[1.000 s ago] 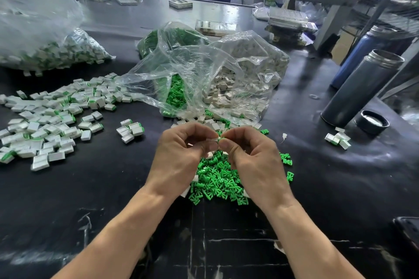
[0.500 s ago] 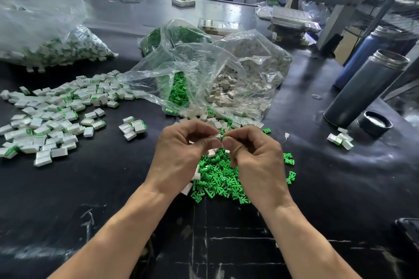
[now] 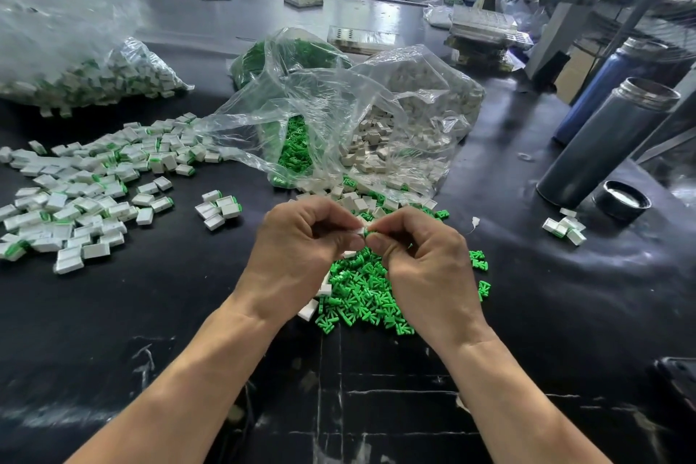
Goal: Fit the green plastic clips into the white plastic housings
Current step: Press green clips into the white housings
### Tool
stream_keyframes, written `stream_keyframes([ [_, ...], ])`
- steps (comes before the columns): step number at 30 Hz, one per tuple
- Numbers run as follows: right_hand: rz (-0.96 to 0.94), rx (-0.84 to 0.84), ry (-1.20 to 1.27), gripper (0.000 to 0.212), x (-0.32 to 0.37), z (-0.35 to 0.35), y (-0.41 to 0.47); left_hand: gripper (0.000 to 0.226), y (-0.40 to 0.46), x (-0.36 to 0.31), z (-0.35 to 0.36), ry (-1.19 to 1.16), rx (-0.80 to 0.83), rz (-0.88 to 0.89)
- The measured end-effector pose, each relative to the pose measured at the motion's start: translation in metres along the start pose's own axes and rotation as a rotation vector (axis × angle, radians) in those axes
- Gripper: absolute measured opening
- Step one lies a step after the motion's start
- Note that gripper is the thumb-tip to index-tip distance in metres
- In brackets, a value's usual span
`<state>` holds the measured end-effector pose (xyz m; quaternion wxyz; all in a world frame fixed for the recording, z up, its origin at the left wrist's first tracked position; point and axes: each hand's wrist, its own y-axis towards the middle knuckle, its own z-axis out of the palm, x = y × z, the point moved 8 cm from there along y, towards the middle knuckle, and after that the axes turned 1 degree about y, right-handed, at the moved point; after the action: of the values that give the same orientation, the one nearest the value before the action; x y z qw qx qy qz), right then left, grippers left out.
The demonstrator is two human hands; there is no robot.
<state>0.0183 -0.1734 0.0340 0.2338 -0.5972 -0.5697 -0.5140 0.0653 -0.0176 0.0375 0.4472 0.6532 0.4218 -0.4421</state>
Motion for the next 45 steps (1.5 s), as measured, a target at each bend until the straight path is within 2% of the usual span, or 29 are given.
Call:
stream_keyframes([
  [6, -0.088, -0.01, -0.074, 0.014, 0.009, -0.001, -0.001, 0.024, 0.0, -0.005, 0.0, 0.052, 0.027, 0.037],
  [11, -0.126, 0.041, -0.156, 0.015, 0.01, 0.006, -0.003, 0.029, 0.002, -0.005, -0.001, 0.189, 0.052, 0.066],
  [16, 0.067, 0.071, 0.066, 0.019, -0.005, 0.004, 0.0, 0.027, 0.002, -0.002, -0.002, 0.138, 0.045, 0.05],
  [20, 0.115, 0.087, 0.135, 0.022, -0.006, 0.004, 0.001, 0.017, 0.002, 0.004, 0.0, 0.002, 0.05, -0.015],
  [24, 0.209, 0.11, 0.259, 0.022, -0.01, 0.006, -0.001, 0.018, 0.001, 0.005, 0.002, -0.078, 0.057, -0.023],
  [29, 0.237, 0.122, 0.337, 0.019, -0.011, 0.008, 0.0, 0.019, 0.006, 0.006, 0.001, -0.079, 0.075, 0.008],
  [33, 0.193, 0.109, 0.478, 0.015, -0.006, 0.007, 0.005, 0.016, 0.009, 0.009, -0.003, -0.156, -0.009, 0.019],
  [36, 0.252, 0.092, 0.517, 0.038, -0.009, 0.012, 0.003, 0.014, 0.006, 0.009, 0.0, -0.206, -0.001, 0.012],
  [39, 0.33, 0.152, 0.517, 0.063, -0.011, 0.025, -0.003, 0.013, 0.002, 0.006, 0.009, -0.228, 0.044, 0.006],
  [41, 0.35, 0.173, 0.508, 0.066, -0.01, 0.032, -0.006, 0.011, -0.001, 0.003, 0.02, -0.275, 0.095, 0.004],
  [45, 0.319, 0.101, 0.508, 0.057, -0.007, 0.03, -0.006, 0.012, -0.006, 0.0, 0.031, -0.326, 0.131, 0.0],
])
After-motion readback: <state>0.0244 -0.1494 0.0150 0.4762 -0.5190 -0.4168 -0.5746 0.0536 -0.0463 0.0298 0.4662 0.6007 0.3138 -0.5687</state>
